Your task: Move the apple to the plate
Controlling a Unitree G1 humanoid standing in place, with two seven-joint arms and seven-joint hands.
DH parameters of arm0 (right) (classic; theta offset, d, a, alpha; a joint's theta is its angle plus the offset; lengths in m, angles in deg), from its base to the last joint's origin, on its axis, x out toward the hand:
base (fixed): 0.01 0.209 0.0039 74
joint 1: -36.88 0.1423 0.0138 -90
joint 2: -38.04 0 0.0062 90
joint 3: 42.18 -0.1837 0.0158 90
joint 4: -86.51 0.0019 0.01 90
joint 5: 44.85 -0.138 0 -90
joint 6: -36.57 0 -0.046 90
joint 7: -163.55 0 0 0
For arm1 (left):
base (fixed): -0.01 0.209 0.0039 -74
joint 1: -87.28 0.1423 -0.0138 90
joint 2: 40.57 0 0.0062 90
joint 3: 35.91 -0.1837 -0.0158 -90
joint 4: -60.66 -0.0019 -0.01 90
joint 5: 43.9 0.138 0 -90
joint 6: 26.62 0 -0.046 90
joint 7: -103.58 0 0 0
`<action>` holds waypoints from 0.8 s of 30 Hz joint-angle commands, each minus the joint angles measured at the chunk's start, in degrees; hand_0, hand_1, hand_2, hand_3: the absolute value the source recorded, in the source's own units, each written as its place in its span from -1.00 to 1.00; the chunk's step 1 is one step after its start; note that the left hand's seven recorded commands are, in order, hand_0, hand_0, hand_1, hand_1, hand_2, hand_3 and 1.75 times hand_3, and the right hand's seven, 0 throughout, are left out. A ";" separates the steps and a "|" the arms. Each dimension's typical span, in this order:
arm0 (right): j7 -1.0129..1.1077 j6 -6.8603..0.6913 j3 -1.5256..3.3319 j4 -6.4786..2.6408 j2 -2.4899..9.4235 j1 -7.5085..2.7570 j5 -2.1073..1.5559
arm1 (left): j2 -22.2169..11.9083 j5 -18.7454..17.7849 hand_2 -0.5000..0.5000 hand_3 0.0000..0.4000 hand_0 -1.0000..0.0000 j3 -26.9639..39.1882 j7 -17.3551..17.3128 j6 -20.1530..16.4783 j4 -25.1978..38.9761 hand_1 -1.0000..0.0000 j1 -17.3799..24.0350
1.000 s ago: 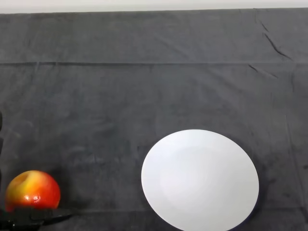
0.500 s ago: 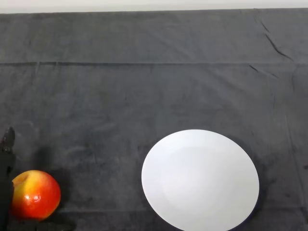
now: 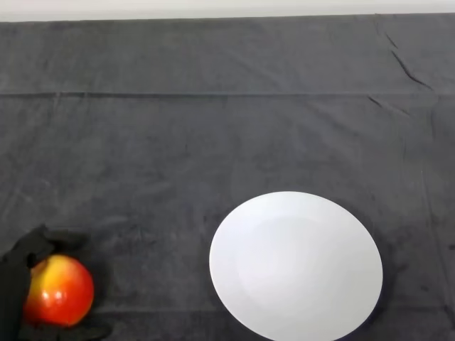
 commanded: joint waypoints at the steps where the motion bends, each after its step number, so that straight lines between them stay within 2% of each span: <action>1: -0.42 -0.10 -0.51 1.93 -0.17 -2.25 -1.77 | -3.45 2.70 0.00 1.00 -1.00 -0.62 -1.21 -2.30 0.71 -1.00 0.54; 7: -0.40 -0.10 -0.52 1.87 -0.20 -2.23 -1.78 | -2.99 4.91 0.00 1.00 -1.00 -1.03 -3.05 -8.16 7.13 -1.00 -2.45; 12: -0.38 -0.11 -0.53 1.80 -0.23 -2.20 -1.78 | -1.75 7.64 0.00 1.00 -1.00 -3.06 -3.74 -12.87 11.73 -1.00 -6.56; 19: -0.35 -0.11 -0.55 1.69 -0.29 -2.15 -1.79 | 0.37 10.71 0.00 1.00 -1.00 -6.58 -2.92 -16.19 14.15 -1.00 -11.73; 24: -0.32 -0.12 -0.56 1.62 -0.32 -2.13 -1.80 | 2.45 12.40 0.00 1.00 -1.00 -10.34 -1.08 -17.38 13.15 -1.00 -15.34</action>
